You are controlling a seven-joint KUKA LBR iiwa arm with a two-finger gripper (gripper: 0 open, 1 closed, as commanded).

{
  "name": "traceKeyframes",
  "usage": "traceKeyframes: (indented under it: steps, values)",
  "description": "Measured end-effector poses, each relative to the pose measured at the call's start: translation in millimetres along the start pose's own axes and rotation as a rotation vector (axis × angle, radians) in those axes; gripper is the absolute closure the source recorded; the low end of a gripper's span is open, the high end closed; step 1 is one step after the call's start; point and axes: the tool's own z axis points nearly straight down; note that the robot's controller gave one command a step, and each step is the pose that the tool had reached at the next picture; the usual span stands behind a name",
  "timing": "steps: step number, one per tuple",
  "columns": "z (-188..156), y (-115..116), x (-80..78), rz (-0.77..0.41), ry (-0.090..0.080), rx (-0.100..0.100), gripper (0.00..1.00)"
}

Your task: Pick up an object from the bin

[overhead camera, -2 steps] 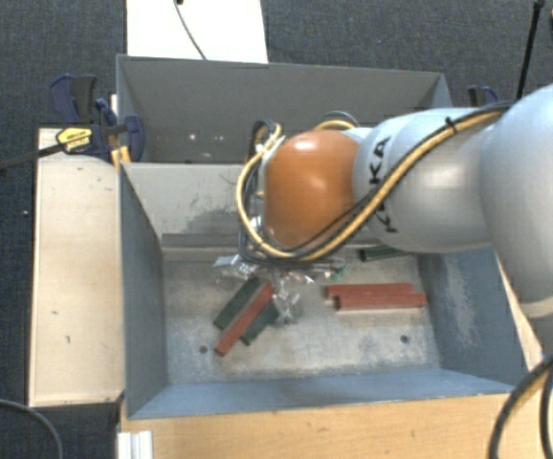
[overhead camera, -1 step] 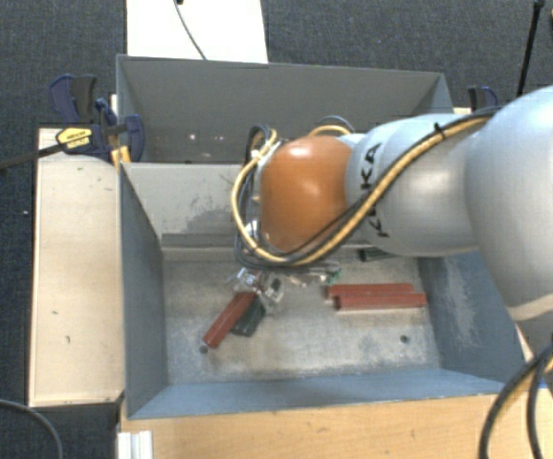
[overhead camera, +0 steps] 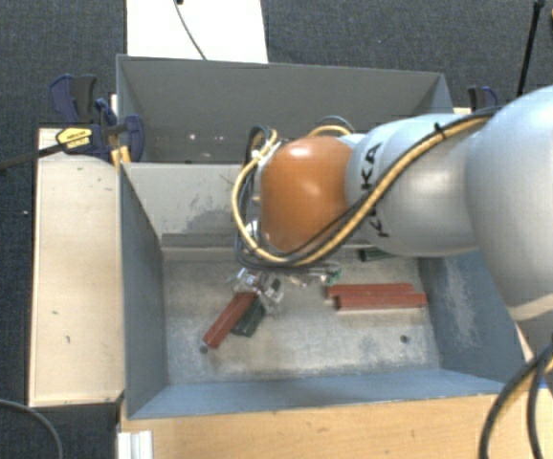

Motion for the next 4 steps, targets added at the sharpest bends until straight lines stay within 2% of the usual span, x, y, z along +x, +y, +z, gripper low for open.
traceKeyframes:
  steps: [2, 4]
  values:
    - [-14, 2, 2.5, 0.004, 0.006, -0.006, 1.0]
    - [-61, 2, 1.5, 0.004, 0.004, -0.004, 1.0]
